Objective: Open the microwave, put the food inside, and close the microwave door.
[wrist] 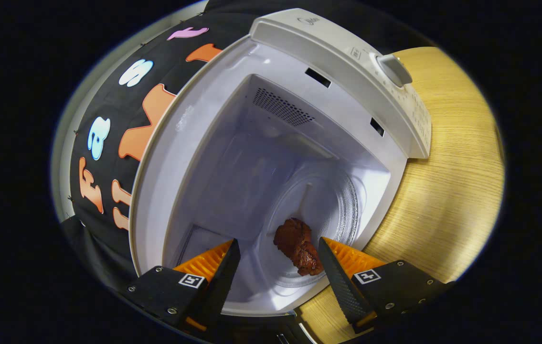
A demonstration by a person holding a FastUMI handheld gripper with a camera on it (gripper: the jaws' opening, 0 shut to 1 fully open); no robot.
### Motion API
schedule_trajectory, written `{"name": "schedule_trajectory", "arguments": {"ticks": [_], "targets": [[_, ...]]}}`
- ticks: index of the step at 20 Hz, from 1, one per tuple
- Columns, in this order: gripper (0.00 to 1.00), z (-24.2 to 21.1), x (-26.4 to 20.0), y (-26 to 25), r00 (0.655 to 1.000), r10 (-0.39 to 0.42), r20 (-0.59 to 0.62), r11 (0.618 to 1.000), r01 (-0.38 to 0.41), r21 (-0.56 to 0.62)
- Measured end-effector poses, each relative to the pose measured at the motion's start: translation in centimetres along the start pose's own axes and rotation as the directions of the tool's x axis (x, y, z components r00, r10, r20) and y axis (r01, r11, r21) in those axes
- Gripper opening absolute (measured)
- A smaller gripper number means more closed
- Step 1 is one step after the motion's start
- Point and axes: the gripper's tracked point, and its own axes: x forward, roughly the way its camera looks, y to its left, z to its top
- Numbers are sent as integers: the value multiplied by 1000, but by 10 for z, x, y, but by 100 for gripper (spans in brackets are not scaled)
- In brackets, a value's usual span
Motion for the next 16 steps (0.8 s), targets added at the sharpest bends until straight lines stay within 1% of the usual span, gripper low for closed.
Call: {"name": "schedule_trajectory", "arguments": {"ticks": [3,7,10,13,15,16], "targets": [[98,0,-42,3,1000,-19,5,997,19,-81],[98,20,-103,21,999,-29,46,985,36,-171],[98,30,-144,26,996,-62,66,964,77,-255],[98,35,-187,32,992,-96,76,931,117,-346],[93,32,-215,39,992,-104,73,905,125,-408],[86,30,-228,42,991,-111,71,890,131,-436]]}}
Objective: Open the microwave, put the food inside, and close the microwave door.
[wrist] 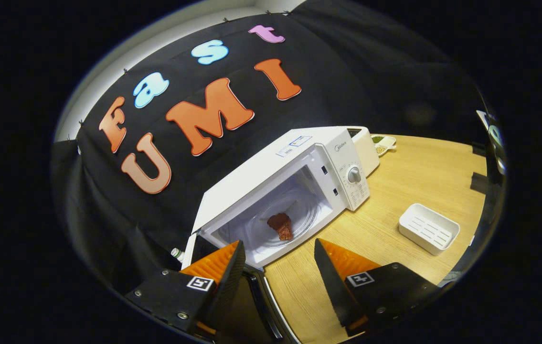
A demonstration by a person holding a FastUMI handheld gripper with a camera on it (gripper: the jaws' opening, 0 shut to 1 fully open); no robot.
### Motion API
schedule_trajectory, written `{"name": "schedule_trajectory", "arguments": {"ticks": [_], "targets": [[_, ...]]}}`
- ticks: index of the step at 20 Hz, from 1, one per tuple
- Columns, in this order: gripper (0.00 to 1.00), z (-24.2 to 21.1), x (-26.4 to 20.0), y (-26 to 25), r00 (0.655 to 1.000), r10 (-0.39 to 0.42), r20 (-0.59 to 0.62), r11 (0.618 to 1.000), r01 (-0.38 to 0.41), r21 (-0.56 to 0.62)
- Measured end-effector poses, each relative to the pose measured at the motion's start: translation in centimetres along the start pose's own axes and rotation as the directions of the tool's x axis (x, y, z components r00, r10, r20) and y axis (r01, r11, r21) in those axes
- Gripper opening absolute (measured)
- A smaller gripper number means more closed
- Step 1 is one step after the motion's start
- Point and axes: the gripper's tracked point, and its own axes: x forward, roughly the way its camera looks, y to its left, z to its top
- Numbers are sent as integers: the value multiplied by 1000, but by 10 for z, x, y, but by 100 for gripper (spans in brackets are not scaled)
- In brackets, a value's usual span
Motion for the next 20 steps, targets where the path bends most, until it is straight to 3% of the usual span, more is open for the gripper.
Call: {"name": "schedule_trajectory", "arguments": {"ticks": [1,3,6,7,8,12,15,19,20], "targets": [[80,2,-14,2,1000,-12,14,1000,12,-25],[59,3,-41,11,999,-21,30,997,23,-72],[20,-11,-77,39,1000,-4,13,992,6,-127],[14,-16,-90,45,1000,-12,10,990,14,-143],[1,-22,-103,56,1000,-1,8,987,2,-160],[1,-54,-148,106,997,18,70,962,2,-274],[0,-99,-158,133,999,12,48,945,4,-326],[0,-161,-145,145,998,-69,-9,916,60,-397],[1,-164,-137,141,993,-111,37,895,116,-430]]}}
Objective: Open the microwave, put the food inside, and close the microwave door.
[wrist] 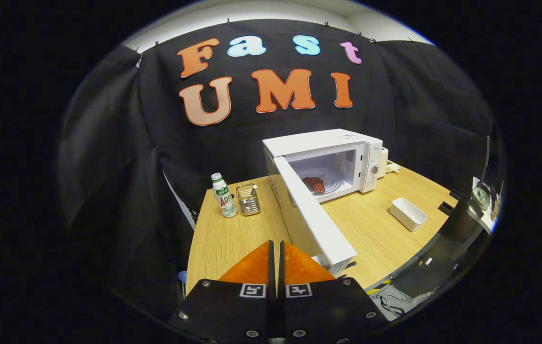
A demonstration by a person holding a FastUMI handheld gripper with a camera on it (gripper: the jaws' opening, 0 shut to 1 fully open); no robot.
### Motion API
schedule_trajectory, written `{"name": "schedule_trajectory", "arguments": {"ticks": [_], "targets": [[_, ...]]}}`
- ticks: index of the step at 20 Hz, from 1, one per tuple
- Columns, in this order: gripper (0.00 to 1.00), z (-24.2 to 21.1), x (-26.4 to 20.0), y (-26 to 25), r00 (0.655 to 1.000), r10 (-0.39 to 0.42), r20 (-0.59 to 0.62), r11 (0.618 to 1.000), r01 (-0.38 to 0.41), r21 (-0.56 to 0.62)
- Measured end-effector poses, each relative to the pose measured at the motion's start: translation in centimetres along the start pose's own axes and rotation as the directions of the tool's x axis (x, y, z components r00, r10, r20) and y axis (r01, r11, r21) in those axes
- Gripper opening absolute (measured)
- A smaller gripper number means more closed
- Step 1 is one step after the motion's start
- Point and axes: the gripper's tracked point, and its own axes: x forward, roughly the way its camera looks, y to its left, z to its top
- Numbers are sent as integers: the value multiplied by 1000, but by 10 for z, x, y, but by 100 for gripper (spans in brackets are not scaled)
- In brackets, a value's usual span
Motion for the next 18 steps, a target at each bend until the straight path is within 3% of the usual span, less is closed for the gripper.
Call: {"name": "schedule_trajectory", "arguments": {"ticks": [4,7,18], "targets": [[1,-37,30,-1,992,-108,-71,994,106,-31],[1,-44,44,-8,987,-145,-69,989,143,-34],[1,-7,103,-109,954,-298,35,953,299,-44]]}}
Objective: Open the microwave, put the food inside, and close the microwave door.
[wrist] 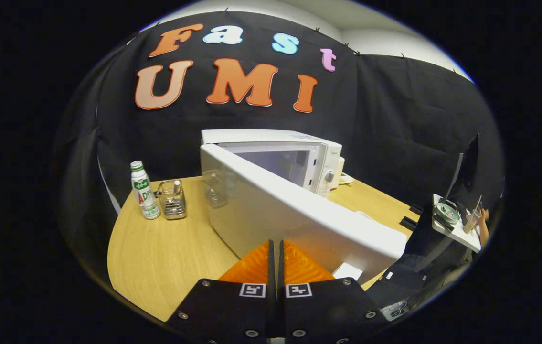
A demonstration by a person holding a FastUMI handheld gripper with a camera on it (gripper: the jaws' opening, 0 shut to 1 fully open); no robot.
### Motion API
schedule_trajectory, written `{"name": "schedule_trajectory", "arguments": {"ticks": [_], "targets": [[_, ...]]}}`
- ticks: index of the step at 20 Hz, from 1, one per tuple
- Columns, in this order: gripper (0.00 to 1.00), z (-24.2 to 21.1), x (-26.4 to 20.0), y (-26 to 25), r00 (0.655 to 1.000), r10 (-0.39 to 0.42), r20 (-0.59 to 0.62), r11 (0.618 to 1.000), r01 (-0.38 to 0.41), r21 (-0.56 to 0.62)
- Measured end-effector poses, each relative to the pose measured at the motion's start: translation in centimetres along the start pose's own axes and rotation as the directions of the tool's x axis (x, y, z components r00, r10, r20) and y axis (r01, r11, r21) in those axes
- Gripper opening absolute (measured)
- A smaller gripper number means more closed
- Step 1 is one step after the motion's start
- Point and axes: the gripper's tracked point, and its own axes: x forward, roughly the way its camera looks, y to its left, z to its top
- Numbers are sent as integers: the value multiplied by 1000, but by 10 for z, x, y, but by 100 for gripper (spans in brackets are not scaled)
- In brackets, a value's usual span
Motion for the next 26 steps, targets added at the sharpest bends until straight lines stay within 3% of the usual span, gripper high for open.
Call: {"name": "schedule_trajectory", "arguments": {"ticks": [4,10,16,26], "targets": [[1,7,32,-36,999,-45,17,999,45,16],[1,38,94,-68,991,-39,130,999,42,-25],[1,58,147,-76,986,36,165,998,-27,-58],[1,64,223,-60,968,223,120,969,-205,-140]]}}
